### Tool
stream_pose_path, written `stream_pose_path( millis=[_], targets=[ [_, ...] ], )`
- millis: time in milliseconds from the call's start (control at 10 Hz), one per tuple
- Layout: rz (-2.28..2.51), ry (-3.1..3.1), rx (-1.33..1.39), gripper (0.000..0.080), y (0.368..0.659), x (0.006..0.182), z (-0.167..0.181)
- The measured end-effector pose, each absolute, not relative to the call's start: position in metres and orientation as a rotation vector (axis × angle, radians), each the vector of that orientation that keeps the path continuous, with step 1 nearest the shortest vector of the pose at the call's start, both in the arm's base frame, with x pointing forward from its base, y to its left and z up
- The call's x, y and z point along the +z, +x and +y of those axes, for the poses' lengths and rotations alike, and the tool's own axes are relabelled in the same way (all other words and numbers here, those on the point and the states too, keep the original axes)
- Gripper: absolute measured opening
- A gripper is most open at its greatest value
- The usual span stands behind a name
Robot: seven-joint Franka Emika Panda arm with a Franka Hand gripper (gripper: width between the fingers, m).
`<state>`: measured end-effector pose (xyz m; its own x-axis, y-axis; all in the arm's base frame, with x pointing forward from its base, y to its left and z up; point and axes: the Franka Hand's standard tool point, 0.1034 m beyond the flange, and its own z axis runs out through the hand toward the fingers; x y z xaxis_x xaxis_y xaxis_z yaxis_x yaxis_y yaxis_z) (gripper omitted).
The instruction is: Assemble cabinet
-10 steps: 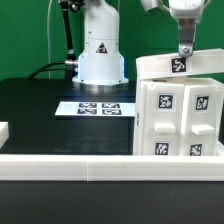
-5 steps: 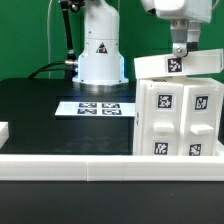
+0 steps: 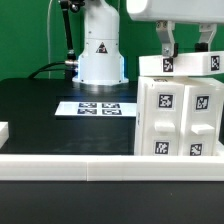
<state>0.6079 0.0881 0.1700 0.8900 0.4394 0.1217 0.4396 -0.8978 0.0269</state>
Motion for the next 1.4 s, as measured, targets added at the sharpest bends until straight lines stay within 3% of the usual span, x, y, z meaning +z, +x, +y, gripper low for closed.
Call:
stream_pose_path(
  millis=[1400],
  targets=[
    [0.933, -2.883, -0.257, 0.0560, 0.611, 0.168, 0.078]
  ],
)
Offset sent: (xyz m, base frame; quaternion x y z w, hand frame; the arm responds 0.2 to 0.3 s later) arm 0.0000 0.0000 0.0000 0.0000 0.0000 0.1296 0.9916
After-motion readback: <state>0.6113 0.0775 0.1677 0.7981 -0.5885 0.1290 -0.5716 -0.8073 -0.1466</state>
